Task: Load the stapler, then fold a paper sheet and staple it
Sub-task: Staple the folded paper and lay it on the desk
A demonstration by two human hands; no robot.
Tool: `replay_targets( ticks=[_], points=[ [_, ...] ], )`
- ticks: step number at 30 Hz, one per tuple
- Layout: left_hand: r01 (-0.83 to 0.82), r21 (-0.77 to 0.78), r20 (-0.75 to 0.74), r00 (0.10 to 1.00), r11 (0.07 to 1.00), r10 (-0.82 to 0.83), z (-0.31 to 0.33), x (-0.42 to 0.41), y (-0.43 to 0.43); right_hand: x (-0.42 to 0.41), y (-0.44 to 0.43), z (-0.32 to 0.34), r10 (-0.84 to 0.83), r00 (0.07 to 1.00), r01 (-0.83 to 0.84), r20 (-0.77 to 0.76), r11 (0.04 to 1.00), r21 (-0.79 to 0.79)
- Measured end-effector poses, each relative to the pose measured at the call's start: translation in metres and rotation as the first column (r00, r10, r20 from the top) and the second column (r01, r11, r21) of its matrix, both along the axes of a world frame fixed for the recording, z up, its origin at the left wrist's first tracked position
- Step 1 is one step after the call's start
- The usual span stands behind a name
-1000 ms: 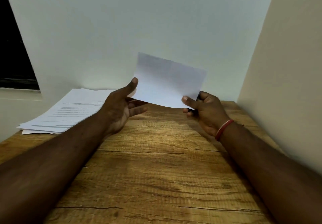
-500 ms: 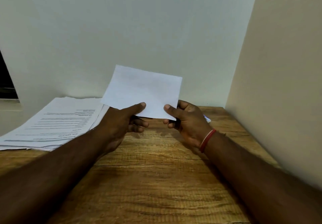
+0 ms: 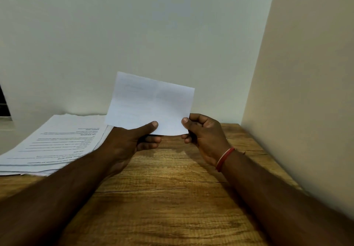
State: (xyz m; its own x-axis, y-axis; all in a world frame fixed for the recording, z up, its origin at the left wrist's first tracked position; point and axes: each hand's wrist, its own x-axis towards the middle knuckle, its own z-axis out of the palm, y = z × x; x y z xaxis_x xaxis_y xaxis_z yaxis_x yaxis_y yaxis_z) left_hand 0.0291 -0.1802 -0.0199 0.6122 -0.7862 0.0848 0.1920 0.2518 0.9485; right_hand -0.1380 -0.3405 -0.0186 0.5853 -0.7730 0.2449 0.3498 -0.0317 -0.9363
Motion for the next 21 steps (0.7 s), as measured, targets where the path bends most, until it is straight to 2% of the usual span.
replay_targets(
  ticks=[3,5,7,9,11,13,16,18,21],
  points=[
    [-0.022,-0.019,0.004,1.0,1.0,0.022,0.0,0.0,-0.002,-0.002,-0.005,0.004,-0.06,0.998,0.06,0.022,0.998,-0.019],
    [-0.046,-0.029,-0.028,0.999,0.999,0.045,0.001,0.002,-0.001,-0.009,-0.018,0.009,-0.208,0.978,0.21,0.029,0.977,-0.049],
    [-0.067,-0.043,-0.04,0.997,0.997,0.065,0.003,0.005,0.0,-0.019,-0.038,0.01,-0.442,0.895,0.428,-0.048,0.886,-0.18],
    [-0.08,-0.05,-0.045,0.996,0.996,0.078,0.003,0.008,0.001,-0.027,-0.059,0.005,-0.615,0.767,0.525,-0.182,0.766,-0.371],
    [-0.086,-0.046,-0.052,0.995,0.995,0.084,0.003,0.009,0.001,-0.03,-0.071,-0.003,-0.642,0.696,0.432,-0.321,0.732,-0.527],
    [-0.094,-0.048,-0.066,0.994,0.994,0.091,0.003,0.01,0.001,-0.029,-0.071,-0.009,-0.603,0.639,0.226,-0.479,0.742,-0.632],
    [-0.112,-0.08,-0.087,0.991,0.99,0.105,0.002,0.015,0.0,-0.022,-0.063,-0.015,-0.635,0.432,-0.103,-0.64,0.67,-0.735],
    [-0.12,-0.103,-0.108,0.988,0.987,0.109,0.002,0.018,-0.001,-0.018,-0.062,-0.015,-0.651,0.388,-0.15,-0.653,0.654,-0.741],
    [-0.111,-0.117,-0.116,0.988,0.987,0.097,0.001,0.019,-0.002,-0.017,-0.057,-0.012,-0.645,0.395,-0.15,-0.654,0.657,-0.739]
  ],
)
